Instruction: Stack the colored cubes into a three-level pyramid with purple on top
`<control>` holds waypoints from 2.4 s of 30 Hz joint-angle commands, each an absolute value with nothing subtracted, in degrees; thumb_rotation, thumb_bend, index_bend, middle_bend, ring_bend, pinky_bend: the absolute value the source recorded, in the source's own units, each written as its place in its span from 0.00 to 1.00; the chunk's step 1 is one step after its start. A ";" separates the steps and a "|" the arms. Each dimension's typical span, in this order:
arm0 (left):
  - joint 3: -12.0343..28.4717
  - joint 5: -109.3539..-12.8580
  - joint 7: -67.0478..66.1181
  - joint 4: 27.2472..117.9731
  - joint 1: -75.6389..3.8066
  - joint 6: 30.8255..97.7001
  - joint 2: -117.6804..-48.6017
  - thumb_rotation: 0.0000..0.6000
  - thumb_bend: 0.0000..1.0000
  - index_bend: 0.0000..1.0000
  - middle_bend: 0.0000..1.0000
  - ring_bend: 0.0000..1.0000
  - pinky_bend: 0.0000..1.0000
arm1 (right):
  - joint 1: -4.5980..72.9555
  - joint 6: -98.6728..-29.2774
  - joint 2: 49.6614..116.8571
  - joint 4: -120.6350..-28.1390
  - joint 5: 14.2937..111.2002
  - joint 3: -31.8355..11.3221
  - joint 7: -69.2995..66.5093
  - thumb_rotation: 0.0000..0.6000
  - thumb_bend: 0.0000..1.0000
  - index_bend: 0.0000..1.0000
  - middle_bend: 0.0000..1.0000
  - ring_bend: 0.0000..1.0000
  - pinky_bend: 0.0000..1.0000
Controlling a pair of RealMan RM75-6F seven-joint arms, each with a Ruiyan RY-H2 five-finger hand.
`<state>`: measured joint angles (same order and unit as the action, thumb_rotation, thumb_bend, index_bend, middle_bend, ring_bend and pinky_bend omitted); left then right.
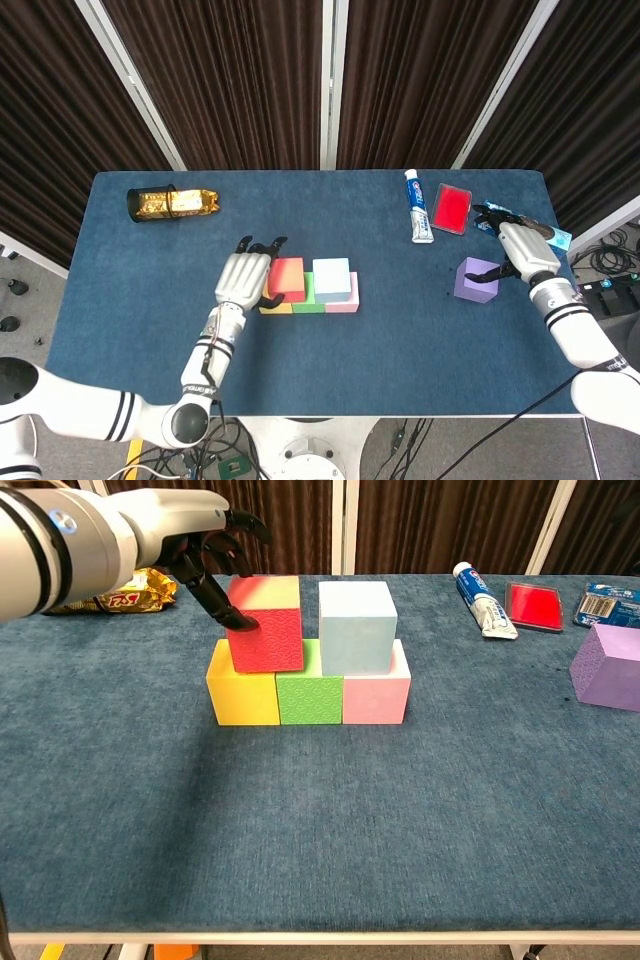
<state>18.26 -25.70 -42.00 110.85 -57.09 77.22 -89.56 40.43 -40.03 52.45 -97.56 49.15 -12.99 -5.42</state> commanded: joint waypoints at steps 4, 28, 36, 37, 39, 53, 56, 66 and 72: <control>18.58 -25.51 -42.19 110.44 -57.23 77.40 -90.08 1.00 0.33 0.09 0.60 0.17 0.06 | 40.48 -39.62 52.42 -97.28 49.14 -12.96 -5.62 1.00 0.02 0.00 0.16 0.00 0.00; 19.28 -25.52 -40.99 109.36 -56.80 76.68 -91.90 1.00 0.33 0.09 0.59 0.19 0.06 | 40.68 -38.49 52.39 -96.68 49.00 -12.67 -6.05 1.00 0.02 0.00 0.16 0.00 0.00; 19.49 -25.19 -40.52 109.60 -56.53 75.88 -91.73 1.00 0.32 0.09 0.55 0.19 0.06 | 40.84 -38.35 52.48 -96.67 48.80 -12.40 -5.69 1.00 0.02 0.00 0.16 0.00 0.00; 19.48 -25.07 -40.45 109.64 -56.48 75.72 -91.66 1.00 0.32 0.09 0.53 0.19 0.06 | 40.89 -38.25 52.50 -96.62 48.73 -12.34 -5.62 1.00 0.02 0.00 0.16 0.00 0.00; 19.33 -25.12 -40.20 109.76 -56.33 75.23 -91.46 1.00 0.31 0.09 0.49 0.19 0.06 | 41.04 -38.00 52.55 -96.49 48.45 -12.23 -5.48 1.00 0.02 0.00 0.16 0.00 0.00; 19.20 -26.68 -37.89 110.44 -55.18 74.59 -90.47 1.00 0.29 0.08 0.20 0.10 0.05 | 41.85 -38.11 52.59 -97.27 47.39 -11.96 -4.25 1.00 0.02 0.00 0.16 0.00 0.00; 19.15 -27.02 -37.49 110.82 -54.97 74.36 -90.14 1.00 0.28 0.08 0.16 0.09 0.05 | 42.14 -38.11 52.61 -97.55 47.21 -11.90 -3.85 1.00 0.02 0.00 0.16 0.00 0.00; 17.86 -27.05 -38.60 116.45 -53.22 76.66 -85.77 1.00 0.28 0.08 0.15 0.06 0.04 | 43.24 -38.68 52.38 -99.01 46.39 -11.91 -2.21 1.00 0.02 0.00 0.16 0.00 0.00; 15.13 -29.01 -37.28 120.71 -47.12 83.11 -77.79 1.00 0.28 0.08 0.15 0.05 0.04 | 44.19 -41.32 53.84 -100.83 46.82 -12.44 -0.29 1.00 0.02 0.00 0.16 0.00 0.00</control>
<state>16.48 -28.05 -38.09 118.95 -49.69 80.91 -80.70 43.89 -40.85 53.36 -100.40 46.73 -12.33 -0.79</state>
